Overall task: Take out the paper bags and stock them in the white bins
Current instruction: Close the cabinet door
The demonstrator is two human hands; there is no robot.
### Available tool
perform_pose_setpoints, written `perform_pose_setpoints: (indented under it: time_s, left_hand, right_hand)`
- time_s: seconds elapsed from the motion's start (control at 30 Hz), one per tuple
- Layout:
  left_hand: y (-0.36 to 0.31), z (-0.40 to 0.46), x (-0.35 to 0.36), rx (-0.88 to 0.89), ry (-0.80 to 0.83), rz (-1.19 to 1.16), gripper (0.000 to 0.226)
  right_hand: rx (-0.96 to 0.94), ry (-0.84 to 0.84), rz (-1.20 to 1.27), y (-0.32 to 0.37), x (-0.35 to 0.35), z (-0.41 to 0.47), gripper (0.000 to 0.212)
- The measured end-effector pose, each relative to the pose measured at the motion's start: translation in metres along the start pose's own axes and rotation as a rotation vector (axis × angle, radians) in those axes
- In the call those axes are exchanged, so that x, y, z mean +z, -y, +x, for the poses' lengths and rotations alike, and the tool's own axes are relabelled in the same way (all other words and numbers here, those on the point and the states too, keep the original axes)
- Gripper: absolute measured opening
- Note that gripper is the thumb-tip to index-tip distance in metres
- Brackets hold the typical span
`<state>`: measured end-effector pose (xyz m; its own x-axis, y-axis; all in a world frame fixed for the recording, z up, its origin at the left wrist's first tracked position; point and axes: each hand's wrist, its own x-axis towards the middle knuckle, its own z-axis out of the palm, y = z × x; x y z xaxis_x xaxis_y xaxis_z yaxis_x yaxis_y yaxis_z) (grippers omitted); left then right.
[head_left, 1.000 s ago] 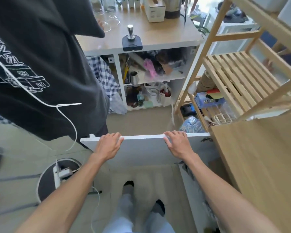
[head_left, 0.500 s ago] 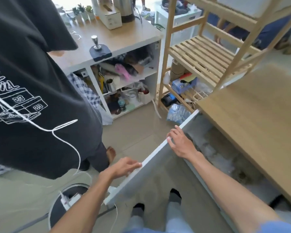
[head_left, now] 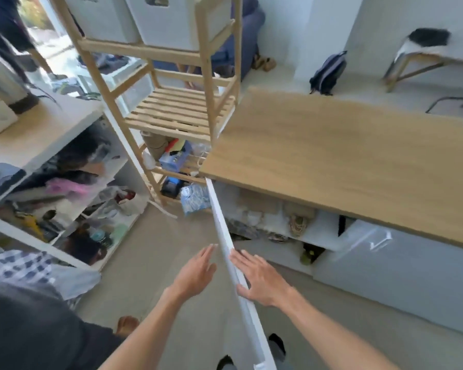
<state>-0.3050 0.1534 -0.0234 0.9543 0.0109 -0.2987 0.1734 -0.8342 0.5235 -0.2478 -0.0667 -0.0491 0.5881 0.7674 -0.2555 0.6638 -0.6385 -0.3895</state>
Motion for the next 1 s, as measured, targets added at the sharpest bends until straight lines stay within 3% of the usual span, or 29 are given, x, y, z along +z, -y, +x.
perform_pose_setpoints:
  time_s: [0.07,0.17,0.5,0.63,0.77,1.0]
  left_hand:
    - [-0.014,0.024,0.001,0.153,-0.046,0.151,0.065]
    - [-0.033,0.054,0.012,0.284,0.028,0.349,0.070]
    - [-0.079,0.120,0.025,0.302,0.194,0.384,0.077]
    - [-0.116,0.140,0.034,0.187,0.224,0.403,0.079]
    - [-0.135,0.152,0.046,0.122,0.139,0.400,0.077]
    - [-0.132,0.166,0.055,0.182,-0.038,0.453,0.073]
  right_hand:
    - [0.058,-0.014,0.015,-0.010,-0.003,-0.017,0.076]
    - [0.130,-0.037,0.057,-0.025,-0.006,-0.041,0.067]
    - [0.341,-0.231,0.015,-0.087,-0.031,-0.075,0.049]
    - [0.517,-0.391,-0.046,-0.093,-0.031,-0.073,0.068]
    - [0.643,-0.378,-0.066,-0.099,-0.018,-0.084,0.093]
    - [0.672,-0.351,-0.100,-0.126,-0.036,-0.074,0.097]
